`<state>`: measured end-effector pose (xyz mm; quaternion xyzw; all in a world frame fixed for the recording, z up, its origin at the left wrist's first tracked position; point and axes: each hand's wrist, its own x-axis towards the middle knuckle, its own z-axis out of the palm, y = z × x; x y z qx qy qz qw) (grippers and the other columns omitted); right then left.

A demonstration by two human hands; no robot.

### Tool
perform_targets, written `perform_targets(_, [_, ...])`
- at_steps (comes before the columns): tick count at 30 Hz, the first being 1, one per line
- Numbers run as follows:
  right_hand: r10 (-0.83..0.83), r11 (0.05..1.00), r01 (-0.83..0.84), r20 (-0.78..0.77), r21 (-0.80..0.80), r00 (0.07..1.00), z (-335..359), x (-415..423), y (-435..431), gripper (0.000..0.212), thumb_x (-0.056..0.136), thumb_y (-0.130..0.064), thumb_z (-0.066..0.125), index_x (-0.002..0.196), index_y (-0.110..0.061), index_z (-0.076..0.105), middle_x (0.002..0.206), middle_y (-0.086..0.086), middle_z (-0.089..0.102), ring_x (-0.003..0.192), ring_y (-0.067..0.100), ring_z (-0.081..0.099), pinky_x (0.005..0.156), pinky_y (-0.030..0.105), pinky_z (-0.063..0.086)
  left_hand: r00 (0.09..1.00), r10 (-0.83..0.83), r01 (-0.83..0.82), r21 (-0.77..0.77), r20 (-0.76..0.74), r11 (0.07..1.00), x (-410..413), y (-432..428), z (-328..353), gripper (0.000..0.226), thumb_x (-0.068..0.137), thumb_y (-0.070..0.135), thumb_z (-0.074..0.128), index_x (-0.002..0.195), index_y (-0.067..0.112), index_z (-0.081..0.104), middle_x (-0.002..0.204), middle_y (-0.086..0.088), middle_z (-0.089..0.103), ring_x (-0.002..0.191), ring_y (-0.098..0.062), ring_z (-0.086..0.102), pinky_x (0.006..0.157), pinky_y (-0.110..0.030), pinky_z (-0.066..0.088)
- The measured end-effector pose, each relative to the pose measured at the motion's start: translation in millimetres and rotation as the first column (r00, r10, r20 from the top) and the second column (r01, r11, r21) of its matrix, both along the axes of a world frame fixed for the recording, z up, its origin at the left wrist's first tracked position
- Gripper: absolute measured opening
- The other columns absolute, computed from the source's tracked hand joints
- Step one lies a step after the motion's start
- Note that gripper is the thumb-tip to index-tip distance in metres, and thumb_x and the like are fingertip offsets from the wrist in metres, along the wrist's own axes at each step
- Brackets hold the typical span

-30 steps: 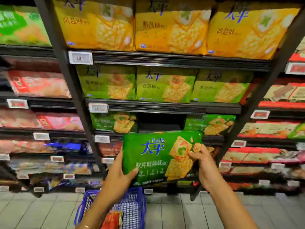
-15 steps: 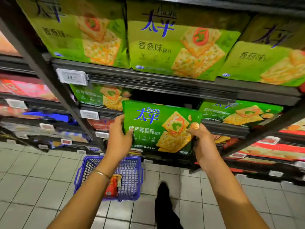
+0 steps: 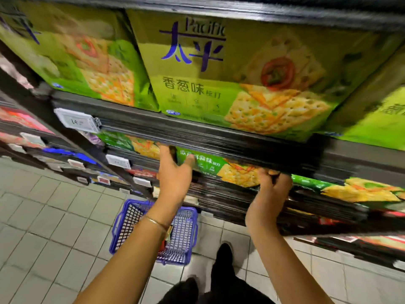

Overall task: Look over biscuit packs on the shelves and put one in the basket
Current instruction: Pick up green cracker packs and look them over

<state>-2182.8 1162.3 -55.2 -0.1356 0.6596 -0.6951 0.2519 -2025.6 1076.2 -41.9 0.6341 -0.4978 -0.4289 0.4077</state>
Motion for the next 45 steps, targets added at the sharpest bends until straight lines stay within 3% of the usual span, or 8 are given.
perform_targets(5, [0.076, 0.997, -0.076, -0.051, -0.005, 0.996, -7.5, 0.4, -6.9, 0.051, 0.085, -0.026, 0.058, 0.132, -0.005, 0.057, 0.122, 0.002, 0.061, 0.091, -0.019, 0.056, 0.075, -0.002, 0.039, 0.999, 0.048, -0.048, -0.004, 0.011, 0.999, -5.1, -2.0, -9.5, 0.026, 0.093, 0.002, 0.072, 0.102, 0.014, 0.050, 0.108, -0.014, 0.051, 0.108, -0.044, 0.059, 0.102, -0.056, 0.050])
perform_targets(12, [0.205, 0.979, -0.206, -0.039, 0.001, 0.978, 2.2, -1.5, -6.1, 0.026, 0.086, -0.026, 0.060, 0.111, -0.033, 0.059, 0.108, -0.006, 0.062, 0.090, -0.009, 0.059, 0.081, 0.006, 0.043, 0.996, 0.011, -0.009, 0.022, -0.091, 1.000, -12.4, 3.4, -7.3, 0.033, 0.096, 0.001, 0.068, 0.120, 0.013, 0.049, 0.108, -0.008, 0.055, 0.100, -0.020, 0.057, 0.101, -0.044, 0.051])
perform_targets(16, [0.270, 0.962, -0.268, 0.034, -0.043, 0.962, 8.1, -10.8, 1.7, 0.032, 0.089, -0.026, 0.059, 0.120, -0.022, 0.053, 0.124, -0.008, 0.060, 0.113, 0.001, 0.059, 0.100, 0.017, 0.043, 0.986, -0.007, 0.014, 0.041, -0.169, 0.999, -10.9, 7.6, -9.1, 0.073, 0.099, -0.001, 0.065, 0.160, 0.008, 0.026, 0.106, -0.001, 0.049, 0.100, -0.011, 0.052, 0.093, -0.019, 0.044])
perform_targets(21, [0.051, 0.999, -0.051, 0.095, -0.003, 0.994, 3.1, -14.8, 38.1, 0.048, 0.106, -0.022, 0.058, 0.151, -0.018, 0.041, 0.152, 0.000, 0.050, 0.142, 0.011, 0.047, 0.115, 0.025, 0.036, 0.962, -0.060, 0.076, 0.050, -0.267, 0.996, -20.1, 28.3, -17.9, 0.073, 0.100, 0.000, 0.064, 0.160, 0.008, 0.023, 0.110, 0.000, 0.047, 0.094, -0.010, 0.051, 0.081, -0.009, 0.046])
perform_targets(25, [-0.126, 0.991, 0.122, 0.093, 0.051, 0.988, 5.4, -46.1, 73.7, 0.048, 0.107, -0.023, 0.057, 0.152, -0.018, 0.042, 0.149, 0.003, 0.052, 0.140, 0.017, 0.049, 0.121, 0.037, 0.036, 0.922, -0.222, 0.252, 0.057, -0.316, 0.966, -44.4, 54.6, -16.0, 0.053, 0.100, 0.003, 0.066, 0.143, 0.017, 0.039, 0.123, -0.006, 0.051, 0.111, -0.018, 0.052, 0.096, -0.028, 0.046])
perform_targets(30, [-0.327, 0.940, 0.327, -0.018, 0.094, 0.945, 23.0, -125.4, 90.7, 0.048, 0.108, -0.018, 0.052, 0.154, -0.011, 0.040, 0.156, 0.009, 0.046, 0.138, 0.019, 0.047, 0.104, 0.023, 0.036, 0.850, -0.448, 0.472, 0.022, -0.276, 0.882, -91.8, 81.2, -5.4, 0.037, 0.099, 0.003, 0.066, 0.126, 0.027, 0.056, 0.132, -0.011, 0.064, 0.124, -0.024, 0.063, 0.102, -0.029, 0.050])
perform_targets(37, [-0.313, 0.939, 0.327, -0.131, 0.109, 0.941, 40.7, -196.6, 68.4, 0.046, 0.104, -0.017, 0.056, 0.147, -0.005, 0.046, 0.147, 0.014, 0.051, 0.132, 0.032, 0.051, 0.111, 0.038, 0.041, 0.835, -0.501, 0.527, 0.069, -0.227, 0.847, -151.2, 96.2, 4.5, 0.026, 0.103, 0.018, 0.065, 0.128, 0.012, 0.059, 0.135, -0.016, 0.063, 0.132, -0.030, 0.058, 0.096, -0.027, 0.048])
perform_targets(45, [-0.211, 0.930, 0.205, -0.014, 0.306, 0.977, 22.5, -204.5, 48.0, 0.082, 0.093, -0.006, 0.056, 0.163, -0.012, 0.014, 0.167, 0.020, 0.021, 0.152, 0.042, 0.028, 0.123, 0.054, 0.030, 0.931, -0.299, 0.352, 0.293, -0.210, 0.889, -179.0, 109.6, -2.5, 0.054, 0.105, 0.032, 0.061, 0.155, 0.018, 0.045, 0.145, -0.002, 0.055, 0.133, -0.022, 0.054, 0.110, -0.033, 0.044])
